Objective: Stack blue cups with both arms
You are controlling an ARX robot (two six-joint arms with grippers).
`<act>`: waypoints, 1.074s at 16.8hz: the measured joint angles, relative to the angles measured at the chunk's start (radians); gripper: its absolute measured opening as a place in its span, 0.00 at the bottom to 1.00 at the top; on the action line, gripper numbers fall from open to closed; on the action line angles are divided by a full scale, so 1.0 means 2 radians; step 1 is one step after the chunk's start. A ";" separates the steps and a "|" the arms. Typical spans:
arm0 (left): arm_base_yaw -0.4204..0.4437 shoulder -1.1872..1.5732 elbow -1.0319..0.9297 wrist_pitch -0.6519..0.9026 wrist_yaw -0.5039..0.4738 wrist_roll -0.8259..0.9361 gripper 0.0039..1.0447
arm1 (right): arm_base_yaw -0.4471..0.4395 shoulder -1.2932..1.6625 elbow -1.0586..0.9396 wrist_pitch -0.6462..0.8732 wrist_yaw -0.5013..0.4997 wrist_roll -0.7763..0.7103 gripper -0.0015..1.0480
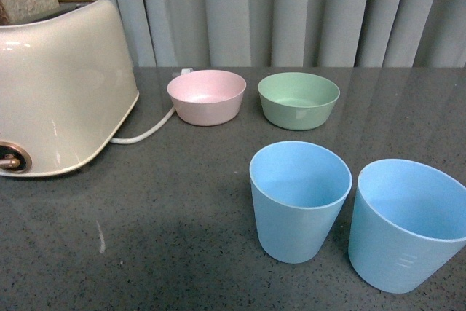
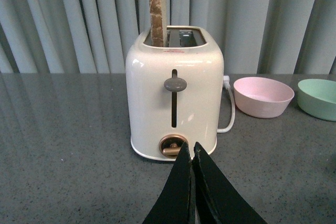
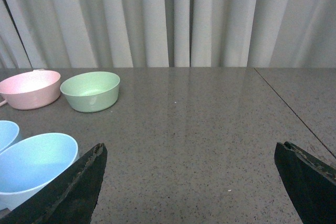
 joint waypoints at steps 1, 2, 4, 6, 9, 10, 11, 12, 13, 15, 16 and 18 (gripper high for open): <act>0.000 -0.050 0.000 -0.074 0.001 0.000 0.01 | 0.000 0.000 0.000 0.000 0.000 0.000 0.94; 0.000 -0.073 0.001 -0.068 0.000 0.000 0.01 | 0.000 0.000 0.000 0.000 0.000 0.000 0.94; 0.001 -0.073 0.000 -0.078 0.000 0.000 0.01 | 0.000 0.000 0.000 0.000 0.000 0.000 0.94; 0.001 -0.073 0.000 -0.077 -0.001 0.000 0.01 | 0.000 0.000 0.000 0.000 0.000 0.000 0.94; 0.001 -0.073 0.000 -0.077 0.000 -0.001 0.27 | 0.000 0.000 0.000 0.000 0.000 0.000 0.94; 0.001 -0.073 0.000 -0.077 0.000 -0.001 0.37 | 0.000 0.000 0.000 0.000 0.000 0.000 0.94; 0.001 -0.073 0.000 -0.077 0.000 -0.001 0.49 | -0.001 0.003 0.004 -0.020 -0.005 0.007 0.94; 0.001 -0.073 0.000 -0.077 0.000 -0.001 0.60 | -0.011 0.044 0.029 -0.082 -0.029 0.040 0.94; 0.001 -0.073 0.000 -0.077 0.000 -0.001 0.70 | -0.026 0.089 0.052 -0.084 -0.044 0.069 0.94; 0.001 -0.073 0.000 -0.077 0.000 -0.001 0.93 | -0.034 0.140 0.121 -0.034 -0.078 0.093 0.94; 0.001 -0.073 0.000 -0.077 0.000 0.000 0.94 | -0.031 0.175 0.163 -0.014 -0.098 0.098 0.94; 0.001 -0.073 0.000 -0.077 0.000 -0.001 0.94 | 0.005 0.248 0.214 -0.024 -0.104 0.098 0.94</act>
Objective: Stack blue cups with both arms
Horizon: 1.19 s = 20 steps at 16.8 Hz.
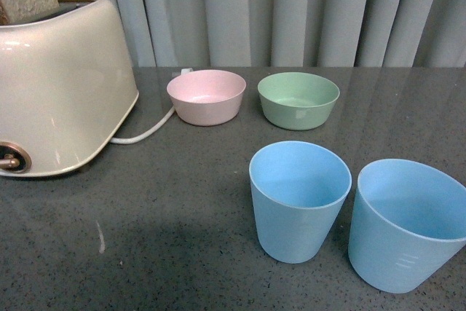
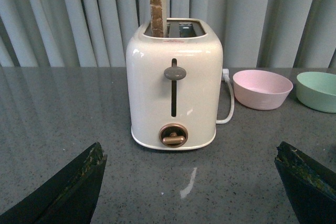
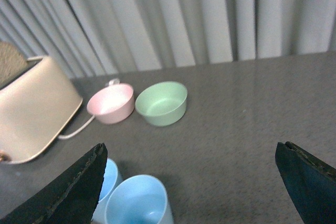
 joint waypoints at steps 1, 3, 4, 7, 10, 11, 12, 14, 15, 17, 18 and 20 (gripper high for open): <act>0.000 0.000 0.000 0.000 0.000 0.000 0.94 | 0.032 0.045 0.025 -0.019 0.001 -0.002 0.94; 0.000 0.000 0.000 0.000 0.000 0.000 0.94 | 0.090 0.111 0.064 -0.052 0.016 -0.006 0.94; 0.000 0.000 0.000 0.000 0.000 0.000 0.94 | 0.110 0.144 0.072 -0.059 0.021 -0.006 0.94; 0.000 0.000 0.000 0.000 0.000 0.000 0.94 | 0.126 0.268 0.074 -0.056 0.039 0.005 0.94; 0.000 0.000 0.000 0.000 0.000 0.000 0.94 | 0.126 0.336 0.075 -0.040 0.047 0.014 0.94; 0.000 0.000 0.000 0.000 0.000 0.000 0.94 | 0.126 0.355 0.077 -0.035 0.057 0.014 0.94; 0.000 0.000 0.000 0.000 0.000 0.000 0.94 | 0.126 0.369 0.080 -0.034 0.061 0.015 0.94; 0.000 0.000 0.000 0.000 0.000 0.000 0.94 | 0.127 0.388 0.086 -0.029 0.068 0.018 0.92; 0.000 0.000 0.000 0.000 0.000 0.000 0.94 | 0.130 0.393 0.089 -0.029 0.076 0.019 0.84; 0.000 0.000 0.000 0.000 0.000 0.000 0.94 | 0.142 0.402 0.099 -0.031 0.084 0.021 0.59; 0.000 0.000 0.000 0.000 0.000 0.000 0.94 | 0.144 0.404 0.105 -0.036 0.087 0.023 0.49; 0.000 0.000 0.000 0.000 0.000 0.000 0.94 | 0.146 0.404 0.111 -0.044 0.095 0.023 0.28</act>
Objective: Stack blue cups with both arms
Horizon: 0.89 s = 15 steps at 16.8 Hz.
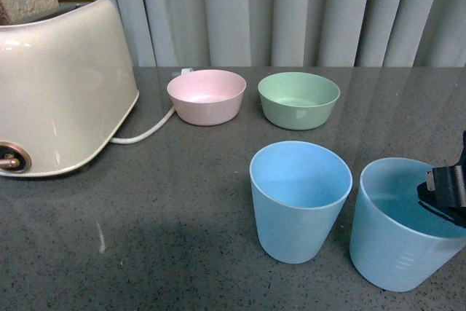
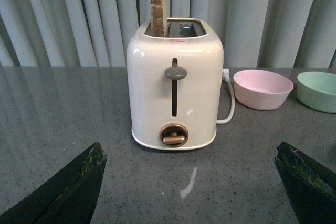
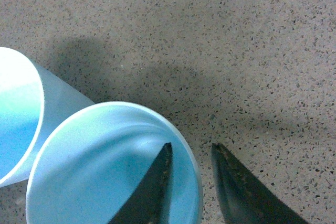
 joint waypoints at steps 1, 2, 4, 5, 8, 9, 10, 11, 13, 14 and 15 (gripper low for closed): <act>0.000 0.000 0.000 0.000 0.000 0.000 0.94 | -0.001 0.000 0.003 -0.004 0.003 0.000 0.17; 0.000 0.000 0.000 0.000 0.000 0.000 0.94 | -0.001 0.000 0.006 -0.008 0.003 0.000 0.07; 0.000 0.000 0.000 0.000 0.000 0.000 0.94 | -0.009 -0.002 0.012 -0.014 0.000 0.002 0.02; 0.000 0.000 0.000 0.000 0.000 0.000 0.94 | -0.015 -0.007 0.015 -0.021 0.000 0.002 0.02; 0.000 0.000 0.000 0.000 0.000 0.000 0.94 | -0.031 -0.039 0.039 -0.045 0.000 -0.003 0.02; 0.000 0.000 0.000 0.000 0.000 0.000 0.94 | -0.033 -0.057 0.057 -0.055 -0.004 -0.007 0.02; 0.000 0.000 0.000 0.000 0.000 0.000 0.94 | -0.032 -0.075 0.077 -0.063 -0.012 -0.009 0.02; 0.000 0.000 0.000 0.000 0.000 0.000 0.94 | -0.022 -0.090 0.097 -0.069 -0.019 -0.014 0.02; 0.000 0.000 0.000 0.000 0.000 0.000 0.94 | 0.007 -0.095 0.111 -0.076 -0.021 -0.018 0.02; 0.000 0.000 0.000 0.000 0.000 0.000 0.94 | 0.022 -0.088 0.111 -0.076 -0.019 -0.018 0.02; 0.000 0.000 0.000 0.000 0.000 0.000 0.94 | 0.033 -0.079 0.111 -0.074 -0.016 -0.019 0.02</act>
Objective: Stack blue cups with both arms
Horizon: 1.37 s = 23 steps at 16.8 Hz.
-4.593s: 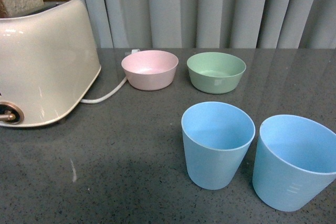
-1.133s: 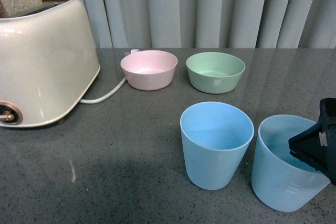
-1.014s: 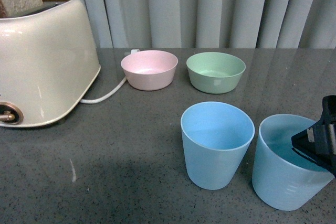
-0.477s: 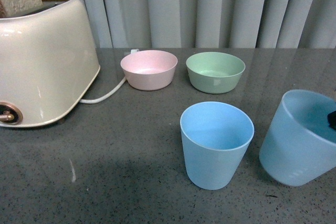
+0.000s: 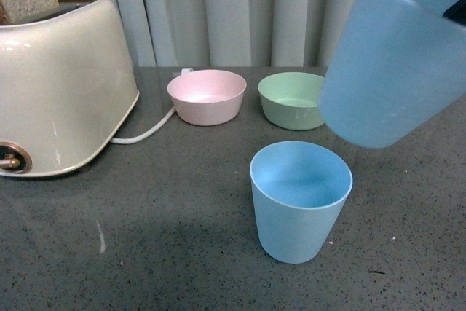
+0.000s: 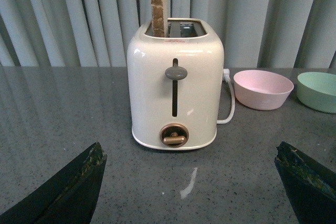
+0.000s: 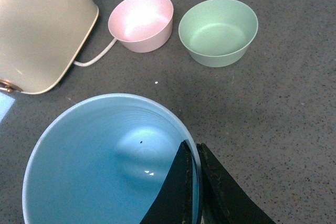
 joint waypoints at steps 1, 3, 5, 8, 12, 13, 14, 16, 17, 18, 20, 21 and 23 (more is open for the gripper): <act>0.000 0.000 0.000 0.000 0.000 0.000 0.94 | 0.007 0.009 0.000 0.006 0.003 0.000 0.02; 0.000 0.000 0.000 0.000 0.000 0.000 0.94 | 0.016 0.021 -0.002 0.016 0.006 0.000 0.02; 0.000 0.000 0.000 0.000 0.000 0.000 0.94 | 0.023 0.035 -0.005 0.023 0.009 0.000 0.02; 0.000 0.000 0.000 0.000 0.000 0.000 0.94 | 0.027 0.057 -0.006 0.033 0.011 0.000 0.02; 0.000 0.000 0.000 0.000 0.000 0.000 0.94 | 0.030 0.066 -0.006 0.038 0.012 0.001 0.02; 0.000 0.000 0.000 0.000 0.000 0.000 0.94 | 0.030 0.070 -0.006 0.042 0.013 0.001 0.02; 0.000 0.000 0.000 0.000 0.000 0.000 0.94 | 0.030 0.077 -0.006 0.044 0.012 0.001 0.02; 0.000 0.000 0.000 0.000 0.000 0.000 0.94 | 0.032 0.090 -0.006 0.044 0.011 0.003 0.02; 0.000 0.000 0.000 0.000 0.000 0.000 0.94 | 0.033 0.095 -0.006 0.046 0.012 0.004 0.02; 0.000 0.000 0.000 0.000 0.000 0.000 0.94 | 0.036 0.097 -0.006 0.044 0.012 0.006 0.02; 0.000 0.000 0.000 0.000 0.000 0.000 0.94 | 0.037 0.099 -0.005 0.043 0.010 0.010 0.16; 0.000 0.000 0.000 0.000 0.000 0.000 0.94 | 0.039 0.098 -0.002 0.041 0.008 0.013 0.27; 0.000 0.000 0.000 0.000 0.000 0.000 0.94 | 0.038 0.093 0.005 0.036 0.002 0.017 0.48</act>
